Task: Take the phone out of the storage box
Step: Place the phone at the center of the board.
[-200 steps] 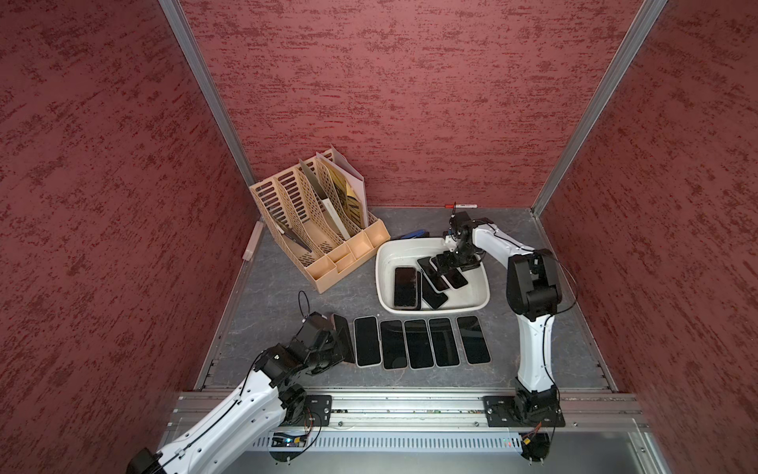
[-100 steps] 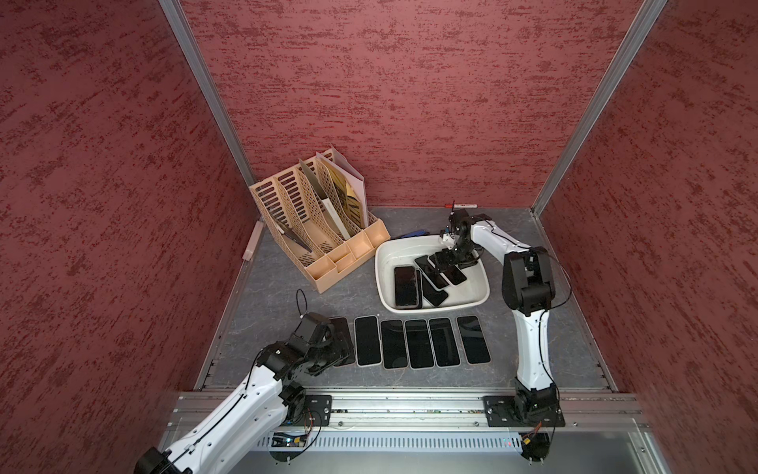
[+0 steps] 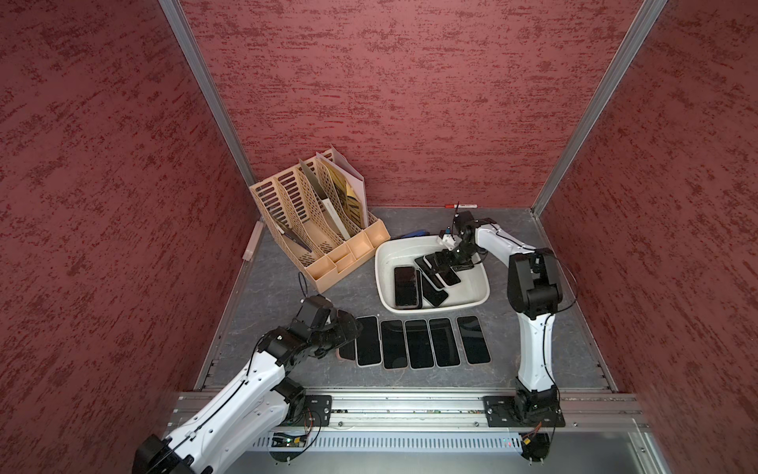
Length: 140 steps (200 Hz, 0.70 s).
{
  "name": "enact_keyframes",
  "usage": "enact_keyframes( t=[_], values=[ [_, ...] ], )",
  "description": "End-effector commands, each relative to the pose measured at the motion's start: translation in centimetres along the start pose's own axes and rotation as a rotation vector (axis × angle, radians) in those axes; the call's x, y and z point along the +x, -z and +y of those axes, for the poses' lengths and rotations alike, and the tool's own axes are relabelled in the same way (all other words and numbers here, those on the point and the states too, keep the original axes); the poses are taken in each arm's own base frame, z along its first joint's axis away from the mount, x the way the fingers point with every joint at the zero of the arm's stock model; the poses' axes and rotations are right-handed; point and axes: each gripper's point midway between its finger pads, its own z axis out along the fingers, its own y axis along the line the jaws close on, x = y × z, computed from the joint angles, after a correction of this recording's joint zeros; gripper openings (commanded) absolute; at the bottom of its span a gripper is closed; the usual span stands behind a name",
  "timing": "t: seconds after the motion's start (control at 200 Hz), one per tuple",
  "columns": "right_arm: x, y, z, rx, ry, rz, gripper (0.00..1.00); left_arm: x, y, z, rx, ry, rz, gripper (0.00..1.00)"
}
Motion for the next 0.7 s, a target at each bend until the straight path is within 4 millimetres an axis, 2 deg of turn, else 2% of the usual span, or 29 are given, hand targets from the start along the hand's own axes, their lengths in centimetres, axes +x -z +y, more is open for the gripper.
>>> enact_keyframes(
  t=[0.0, 0.341, 0.496, 0.696],
  values=[
    [1.6, -1.6, 1.7, -0.06, 0.005, 0.054, 0.98, -0.2, 0.2, -0.8, 0.026, -0.02, 0.008, 1.0],
    [2.1, -2.3, 1.8, -0.004, 0.042, 0.073, 0.97, 0.4, 1.2, 1.4, -0.047, 0.017, -0.002, 1.0],
    [2.7, -2.6, 1.6, 0.021, 0.041, 0.083, 0.94, -0.1, 2.3, 2.4, -0.111, 0.039, -0.026, 1.0],
    [2.7, -2.6, 0.8, 0.074, 0.032, 0.074, 0.91, -1.0, 3.1, 2.0, -0.107, 0.047, -0.053, 1.0]
  ],
)
